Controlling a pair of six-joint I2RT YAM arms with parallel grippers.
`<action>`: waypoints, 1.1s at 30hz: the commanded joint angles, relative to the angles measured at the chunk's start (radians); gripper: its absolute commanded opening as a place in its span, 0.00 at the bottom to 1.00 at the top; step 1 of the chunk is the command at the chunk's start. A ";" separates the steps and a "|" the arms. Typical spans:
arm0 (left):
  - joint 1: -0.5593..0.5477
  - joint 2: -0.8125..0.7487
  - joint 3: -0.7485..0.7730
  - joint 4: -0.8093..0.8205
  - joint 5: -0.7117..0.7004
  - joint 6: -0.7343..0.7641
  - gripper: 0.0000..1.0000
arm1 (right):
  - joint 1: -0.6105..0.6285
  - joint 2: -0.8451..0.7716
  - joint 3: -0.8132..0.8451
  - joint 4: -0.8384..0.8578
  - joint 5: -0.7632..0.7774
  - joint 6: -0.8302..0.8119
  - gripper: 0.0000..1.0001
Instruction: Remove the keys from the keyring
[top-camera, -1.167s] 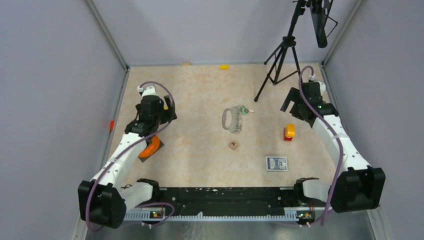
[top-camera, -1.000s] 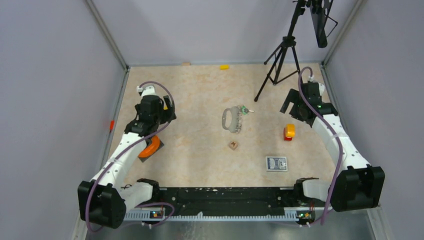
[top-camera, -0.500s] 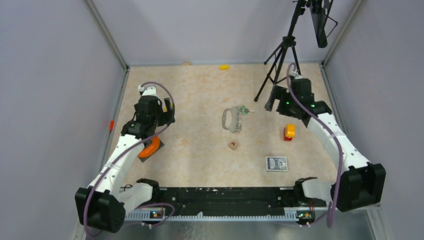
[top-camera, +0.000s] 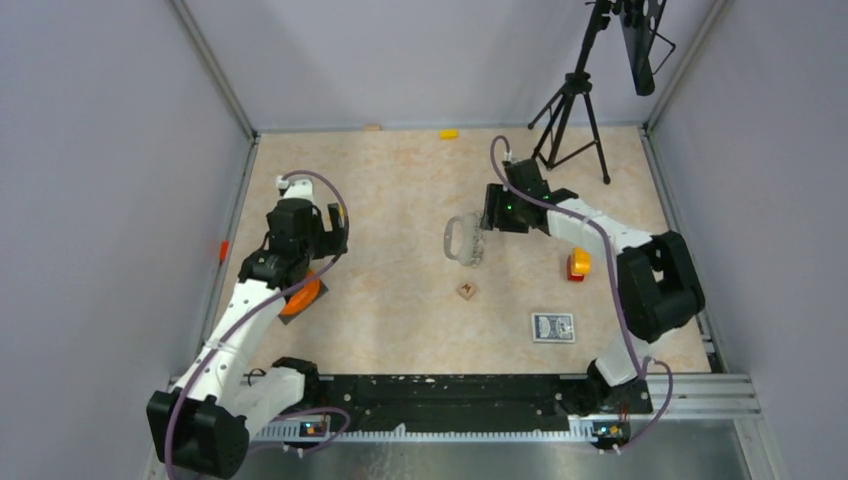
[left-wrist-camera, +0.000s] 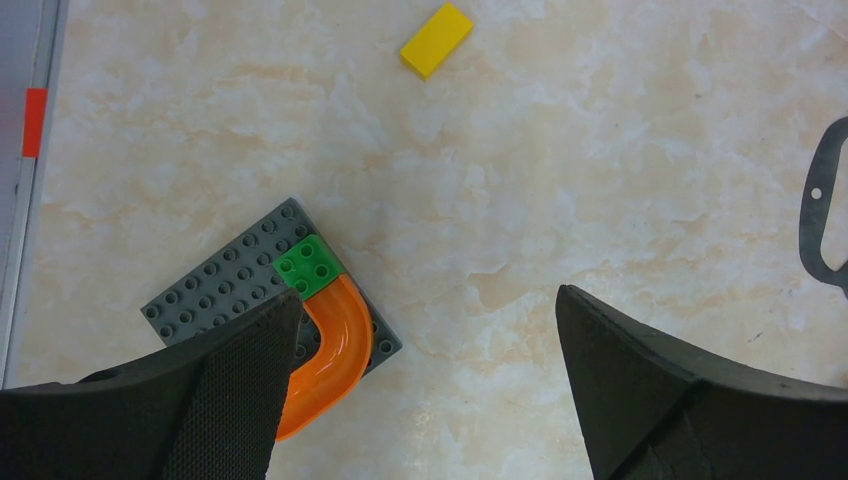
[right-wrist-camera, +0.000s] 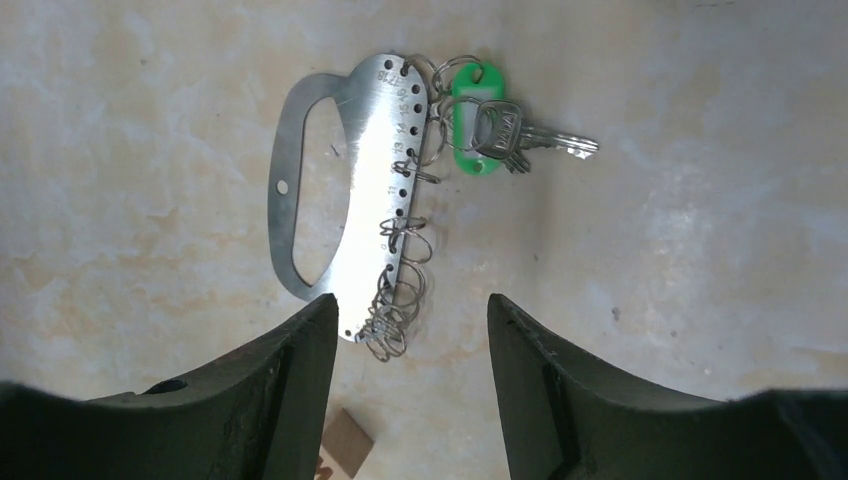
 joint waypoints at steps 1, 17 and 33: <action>0.002 -0.014 -0.008 0.018 0.012 0.020 0.98 | -0.002 0.092 0.046 0.123 -0.123 -0.019 0.56; 0.002 -0.010 -0.011 0.024 0.034 0.024 0.98 | 0.017 0.247 0.062 0.133 -0.090 -0.033 0.50; 0.002 -0.004 -0.011 0.025 0.041 0.026 0.98 | 0.061 0.241 -0.012 0.147 -0.063 -0.069 0.25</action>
